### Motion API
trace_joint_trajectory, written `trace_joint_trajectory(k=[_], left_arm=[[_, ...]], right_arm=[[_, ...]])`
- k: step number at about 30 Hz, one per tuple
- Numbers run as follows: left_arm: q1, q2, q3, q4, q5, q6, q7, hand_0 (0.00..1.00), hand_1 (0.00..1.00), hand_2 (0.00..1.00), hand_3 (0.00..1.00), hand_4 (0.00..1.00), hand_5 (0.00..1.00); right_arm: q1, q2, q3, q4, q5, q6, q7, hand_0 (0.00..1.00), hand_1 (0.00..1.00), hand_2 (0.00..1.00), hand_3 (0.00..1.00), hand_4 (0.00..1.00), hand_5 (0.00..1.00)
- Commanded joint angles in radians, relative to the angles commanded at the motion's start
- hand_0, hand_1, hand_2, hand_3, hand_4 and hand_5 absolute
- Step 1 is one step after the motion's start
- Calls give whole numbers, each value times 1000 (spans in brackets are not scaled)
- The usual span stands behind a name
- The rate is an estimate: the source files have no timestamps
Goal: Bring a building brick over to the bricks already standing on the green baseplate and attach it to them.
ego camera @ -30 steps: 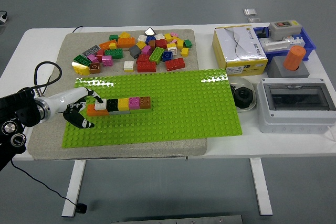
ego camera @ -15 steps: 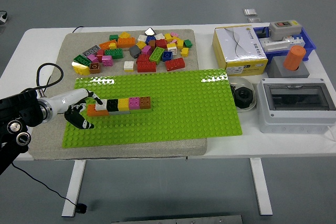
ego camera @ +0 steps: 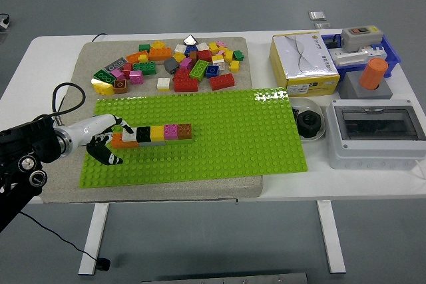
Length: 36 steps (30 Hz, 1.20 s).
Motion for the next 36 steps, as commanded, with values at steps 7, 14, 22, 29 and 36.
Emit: trace_joint_trajectory(k=[7, 14, 22, 29, 36], left_arm=[[-7, 9, -4, -9, -4, 1, -8, 141, 2, 54, 757, 857, 2], [-4, 33, -34, -44, -3, -2, -9, 142, 2, 57, 752, 855, 2], [40, 40, -107, -119, 24, -3, -5, 147, 2, 57, 745, 851, 2], [137, -1, -218, -184, 66, 11, -7, 149, 2, 57, 742, 849, 2], [239, -63, -278, -270, 107, 31, -15, 151, 2, 59, 738, 842, 2]], right_arm=[[-1, 0, 0, 0, 0, 0, -1, 632, 407, 525, 702, 696, 888], [-3, 0, 0, 0, -2, 1, -2, 632, 408, 524, 703, 696, 887], [-2, -1, -9, 0, -3, 2, -8, 632, 408, 531, 703, 697, 888], [3, 4, -19, 0, -10, 6, -23, 632, 412, 544, 702, 698, 894], [5, 11, -40, 0, 5, 14, -34, 632, 420, 618, 702, 695, 890]])
